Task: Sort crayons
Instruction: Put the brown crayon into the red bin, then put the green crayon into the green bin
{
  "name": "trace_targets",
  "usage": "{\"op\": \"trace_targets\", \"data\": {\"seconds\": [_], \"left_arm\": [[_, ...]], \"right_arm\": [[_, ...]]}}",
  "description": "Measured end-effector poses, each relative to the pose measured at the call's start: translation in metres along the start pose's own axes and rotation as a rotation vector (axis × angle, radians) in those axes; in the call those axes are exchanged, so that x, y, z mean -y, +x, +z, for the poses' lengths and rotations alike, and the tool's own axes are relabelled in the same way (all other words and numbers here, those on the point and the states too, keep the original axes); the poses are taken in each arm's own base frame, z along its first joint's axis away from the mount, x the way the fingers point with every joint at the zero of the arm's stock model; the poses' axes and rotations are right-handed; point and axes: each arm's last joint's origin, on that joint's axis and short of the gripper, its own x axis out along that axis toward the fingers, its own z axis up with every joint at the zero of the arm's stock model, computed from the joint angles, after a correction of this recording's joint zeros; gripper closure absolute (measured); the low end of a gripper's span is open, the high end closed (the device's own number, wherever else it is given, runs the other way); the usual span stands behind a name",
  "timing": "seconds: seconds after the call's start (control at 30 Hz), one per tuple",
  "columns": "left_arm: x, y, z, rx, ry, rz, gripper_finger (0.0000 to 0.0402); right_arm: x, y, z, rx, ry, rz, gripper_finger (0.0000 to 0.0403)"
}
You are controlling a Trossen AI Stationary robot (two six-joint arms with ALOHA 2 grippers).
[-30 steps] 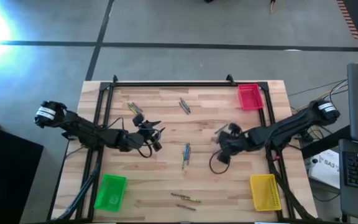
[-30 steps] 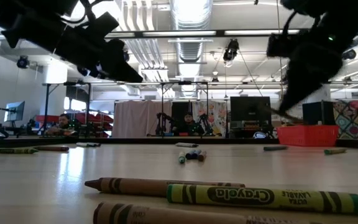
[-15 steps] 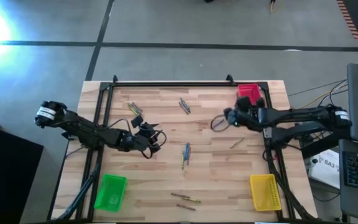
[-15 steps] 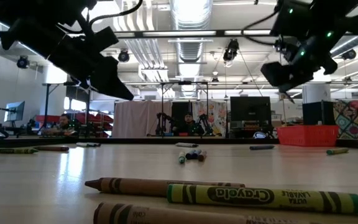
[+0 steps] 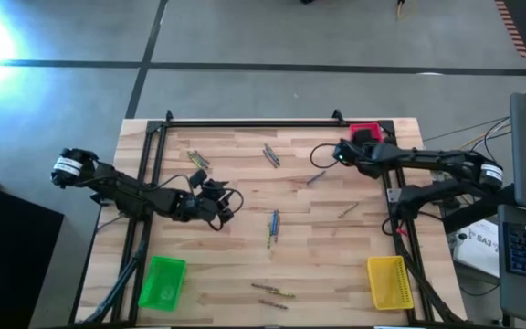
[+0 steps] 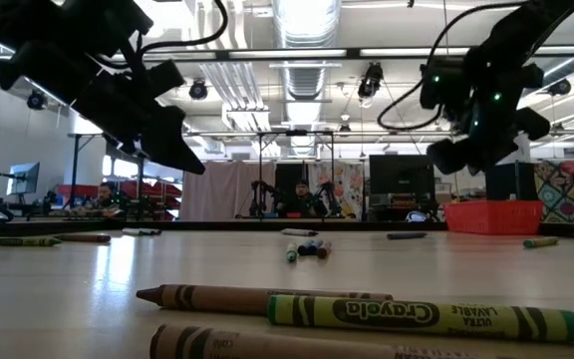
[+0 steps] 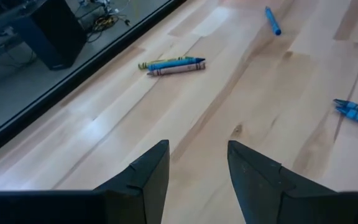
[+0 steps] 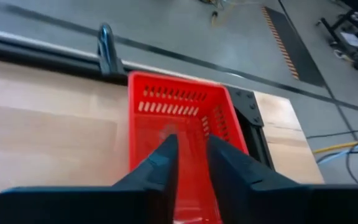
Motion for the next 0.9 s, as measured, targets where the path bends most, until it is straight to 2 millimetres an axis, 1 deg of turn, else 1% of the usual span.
{"op": "trace_targets", "data": {"seconds": [0.2,0.3,0.37,0.43,0.53,0.67,0.77,0.9], "left_arm": [[-0.003,0.003,0.000,-0.008,-0.004,0.016,0.0255],[-0.006,0.005,0.000,-0.026,-0.038,0.018,0.0255],[-0.010,0.010,0.000,-0.065,-0.066,-0.015,0.0255],[-0.017,0.017,-0.001,-0.124,-0.104,-0.048,0.0255],[-0.029,0.027,-0.002,-0.223,-0.147,-0.063,0.0255],[-0.041,0.033,-0.002,-0.291,-0.170,-0.018,0.0255],[-0.047,0.035,-0.002,-0.332,-0.159,0.015,0.0255],[-0.057,0.036,-0.001,-0.430,-0.124,0.079,0.0255]], "right_arm": [[-0.008,0.009,-0.008,-0.005,0.005,-0.058,0.0244],[-0.012,0.007,-0.008,0.025,0.003,-0.053,0.0218],[-0.016,0.000,-0.003,0.052,0.008,-0.008,0.0207],[-0.020,-0.009,0.002,0.088,0.021,0.062,0.0203],[-0.029,-0.024,0.011,0.131,0.015,0.219,0.0203],[-0.041,-0.041,0.017,0.187,-0.049,0.414,0.0204],[-0.044,-0.045,0.016,0.202,-0.087,0.441,0.0204],[-0.044,-0.045,0.016,0.199,-0.086,0.448,0.0205]]}}
